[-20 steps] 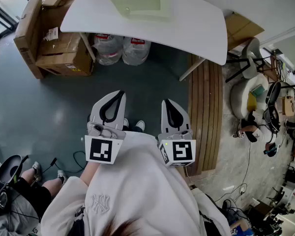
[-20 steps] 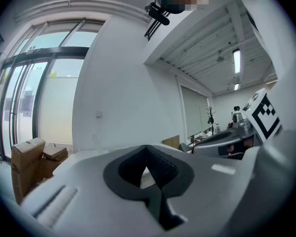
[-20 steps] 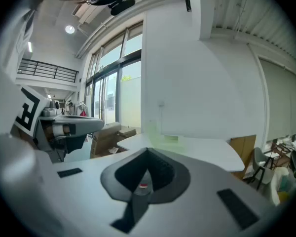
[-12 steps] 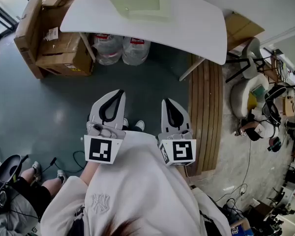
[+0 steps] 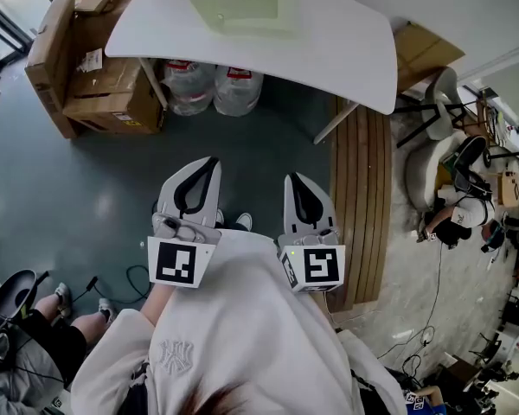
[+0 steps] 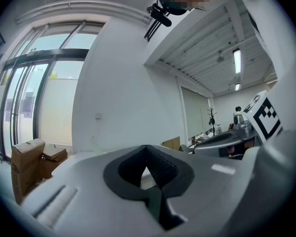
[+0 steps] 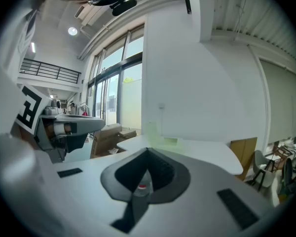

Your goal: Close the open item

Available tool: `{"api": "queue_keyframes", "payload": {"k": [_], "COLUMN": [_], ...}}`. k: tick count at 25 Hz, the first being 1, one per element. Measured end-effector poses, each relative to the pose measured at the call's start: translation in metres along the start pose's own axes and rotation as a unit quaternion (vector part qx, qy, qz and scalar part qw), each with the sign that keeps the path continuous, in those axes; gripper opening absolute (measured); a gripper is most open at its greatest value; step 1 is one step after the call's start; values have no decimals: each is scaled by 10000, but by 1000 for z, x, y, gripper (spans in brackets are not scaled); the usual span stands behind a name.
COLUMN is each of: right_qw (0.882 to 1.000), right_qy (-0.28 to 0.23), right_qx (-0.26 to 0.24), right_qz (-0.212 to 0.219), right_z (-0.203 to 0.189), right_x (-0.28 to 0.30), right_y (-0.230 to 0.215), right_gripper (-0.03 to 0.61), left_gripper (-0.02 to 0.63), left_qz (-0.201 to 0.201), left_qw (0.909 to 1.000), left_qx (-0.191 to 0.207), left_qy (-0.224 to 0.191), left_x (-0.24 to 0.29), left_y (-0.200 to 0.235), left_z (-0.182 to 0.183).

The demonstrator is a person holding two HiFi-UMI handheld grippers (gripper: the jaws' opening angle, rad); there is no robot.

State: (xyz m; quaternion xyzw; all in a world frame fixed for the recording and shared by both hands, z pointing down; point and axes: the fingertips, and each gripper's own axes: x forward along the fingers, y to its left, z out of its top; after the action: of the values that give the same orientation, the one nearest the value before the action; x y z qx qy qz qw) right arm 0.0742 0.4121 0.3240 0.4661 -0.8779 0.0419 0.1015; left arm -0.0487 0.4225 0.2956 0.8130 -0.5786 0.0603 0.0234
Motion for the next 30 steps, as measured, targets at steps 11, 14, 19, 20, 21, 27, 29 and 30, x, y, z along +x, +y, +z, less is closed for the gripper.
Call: {"api": "queue_keyframes", "payload": {"k": [11, 14, 19, 20, 21, 27, 29, 30], "right_qw": [9998, 9998, 9998, 9998, 9998, 9997, 9997, 9998], "right_qy": [-121, -80, 35, 70, 102, 221, 205, 192], "right_qx": [-45, -23, 48, 64, 78, 113, 87, 85], "right_qz": [153, 179, 177, 166, 149, 46, 32, 21], "right_z": [-5, -8, -14, -15, -16, -12, -6, -3], "right_x": [-5, -5, 5, 8, 11, 44, 58, 65], "right_y": [-15, -16, -21, -22, -24, -30, -31, -31], "right_gripper": [11, 11, 11, 11, 11, 11, 11, 11], "left_gripper": [8, 8, 8, 8, 8, 8, 9, 8], "left_qz": [133, 221, 192, 186, 182, 154, 133, 122], "left_qw": [9996, 9993, 9993, 9993, 9993, 9992, 9992, 9991], "left_qx": [-66, -144, -191, -205, -220, -309, -328, -335], "left_qy": [-245, -247, -260, -244, -229, -191, -206, -214], "left_x": [4, 4, 16, 19, 22, 48, 58, 63], "left_y": [-4, -2, 3, 5, 8, 38, 50, 55], "left_z": [1, 1, 2, 2, 1, 0, 3, 5]}}
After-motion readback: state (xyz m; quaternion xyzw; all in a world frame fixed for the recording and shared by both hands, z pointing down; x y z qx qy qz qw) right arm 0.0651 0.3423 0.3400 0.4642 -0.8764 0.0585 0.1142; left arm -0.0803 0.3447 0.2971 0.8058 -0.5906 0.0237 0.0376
